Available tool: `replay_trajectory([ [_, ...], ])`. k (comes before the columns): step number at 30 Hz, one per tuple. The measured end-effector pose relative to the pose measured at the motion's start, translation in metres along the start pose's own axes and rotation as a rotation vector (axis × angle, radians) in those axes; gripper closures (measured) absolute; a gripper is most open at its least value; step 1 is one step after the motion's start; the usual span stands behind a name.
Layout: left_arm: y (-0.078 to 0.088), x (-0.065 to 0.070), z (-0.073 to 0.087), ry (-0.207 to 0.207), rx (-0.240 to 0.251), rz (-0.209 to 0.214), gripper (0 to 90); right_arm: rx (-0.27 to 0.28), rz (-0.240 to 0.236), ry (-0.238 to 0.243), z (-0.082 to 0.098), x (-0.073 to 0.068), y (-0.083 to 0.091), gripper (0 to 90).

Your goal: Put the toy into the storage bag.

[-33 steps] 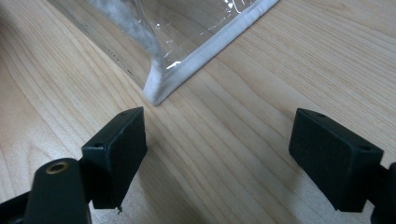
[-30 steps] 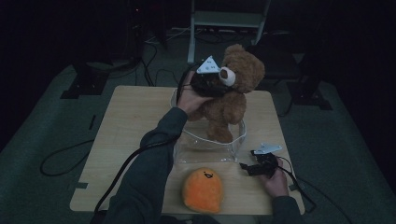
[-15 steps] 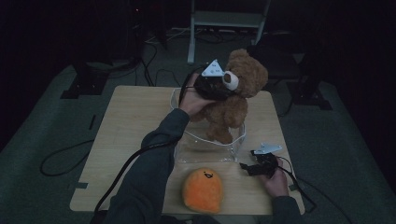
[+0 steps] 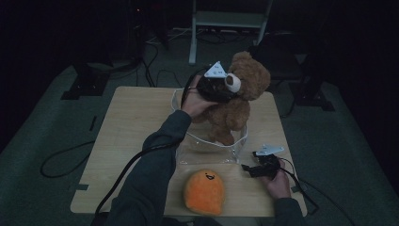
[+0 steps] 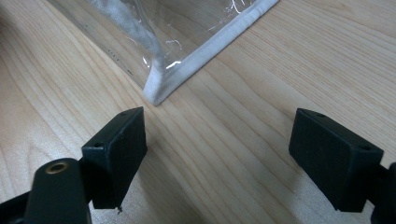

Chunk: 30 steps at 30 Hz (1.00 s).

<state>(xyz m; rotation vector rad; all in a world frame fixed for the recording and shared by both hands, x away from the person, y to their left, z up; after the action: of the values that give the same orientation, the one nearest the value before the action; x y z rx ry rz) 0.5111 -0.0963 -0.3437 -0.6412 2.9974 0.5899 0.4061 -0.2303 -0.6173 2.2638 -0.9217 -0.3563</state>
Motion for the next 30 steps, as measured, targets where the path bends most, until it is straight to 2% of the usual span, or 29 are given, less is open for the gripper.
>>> replay_trajectory([
  [10, -0.004, 0.005, 0.004, 0.020, -0.033, 0.043, 38.8, 0.000, 0.000, 0.000, 0.000, 0.000, 0.000, 18.4],
  [21, -0.006, 0.010, 0.005, 0.066, -0.038, 0.108, 35.8, 0.000, 0.000, 0.000, 0.000, 0.000, 0.000, 18.3],
  [28, -0.007, 0.013, 0.005, 0.076, -0.037, 0.131, 34.0, -0.001, 0.000, -0.001, 0.000, 0.000, 0.000, 18.3],
  [30, -0.006, 0.014, 0.004, 0.081, -0.033, 0.149, 33.2, 0.000, 0.000, -0.001, 0.000, 0.000, 0.000, 18.3],
])
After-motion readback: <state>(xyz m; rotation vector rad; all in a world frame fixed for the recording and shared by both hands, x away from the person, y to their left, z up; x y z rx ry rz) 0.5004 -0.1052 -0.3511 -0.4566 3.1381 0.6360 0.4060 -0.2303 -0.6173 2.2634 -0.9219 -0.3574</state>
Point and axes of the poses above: each handheld gripper's, and its own axes: y roughly backward along the jaws, z roughly out of its underside, x roughly to its right, the point moved 10 cm from there along -y, roughly forward along the jaws, and after that the axes turned 1 degree about x, right-handed, at the moved point
